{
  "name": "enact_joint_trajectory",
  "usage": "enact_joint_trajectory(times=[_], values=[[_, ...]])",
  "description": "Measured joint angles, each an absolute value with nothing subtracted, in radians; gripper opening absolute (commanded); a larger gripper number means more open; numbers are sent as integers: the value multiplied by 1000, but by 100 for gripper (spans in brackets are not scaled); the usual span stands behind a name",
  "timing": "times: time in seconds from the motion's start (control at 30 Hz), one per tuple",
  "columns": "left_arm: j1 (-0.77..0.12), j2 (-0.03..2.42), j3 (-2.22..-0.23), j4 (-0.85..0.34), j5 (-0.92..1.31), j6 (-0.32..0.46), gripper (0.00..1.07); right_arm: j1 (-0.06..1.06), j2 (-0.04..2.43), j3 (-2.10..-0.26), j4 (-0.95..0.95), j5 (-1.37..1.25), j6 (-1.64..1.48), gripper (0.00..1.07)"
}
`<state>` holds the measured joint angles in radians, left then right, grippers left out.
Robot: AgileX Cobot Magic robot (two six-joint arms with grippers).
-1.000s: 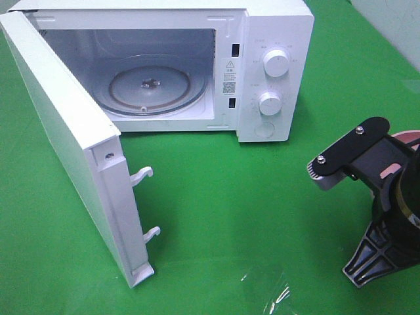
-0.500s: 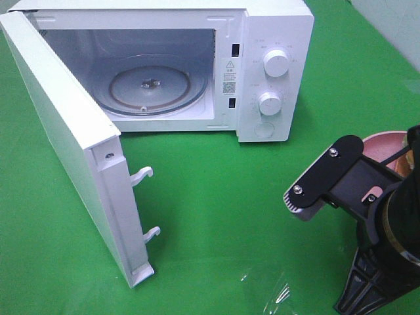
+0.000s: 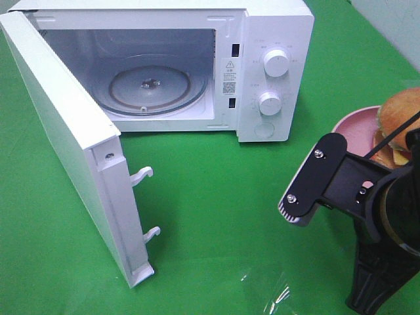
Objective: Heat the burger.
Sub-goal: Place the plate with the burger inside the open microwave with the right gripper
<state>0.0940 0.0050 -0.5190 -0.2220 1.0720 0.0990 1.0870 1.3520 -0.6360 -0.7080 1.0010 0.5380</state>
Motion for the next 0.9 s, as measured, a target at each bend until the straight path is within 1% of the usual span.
enact_joint_trajectory(times=[0.33, 0.53, 0.67, 0.77, 0.83, 0.9], values=[[94, 5, -519, -222, 1072, 99, 97, 1087, 1352, -636, -761, 909, 459, 0], [94, 5, -519, -222, 1072, 99, 97, 1087, 1352, -634, -762, 851, 384, 0], [94, 5, -519, -222, 1072, 99, 97, 1087, 1352, -634, -767, 785, 249, 0], [94, 5, -519, -222, 1072, 99, 97, 1087, 1352, -634, -768, 778, 222, 0], [94, 5, -519, -222, 1072, 99, 97, 1087, 1352, -634, -769, 765, 119, 0], [94, 5, -519, -222, 1072, 99, 97, 1087, 1352, -634, -769, 750, 79, 0]])
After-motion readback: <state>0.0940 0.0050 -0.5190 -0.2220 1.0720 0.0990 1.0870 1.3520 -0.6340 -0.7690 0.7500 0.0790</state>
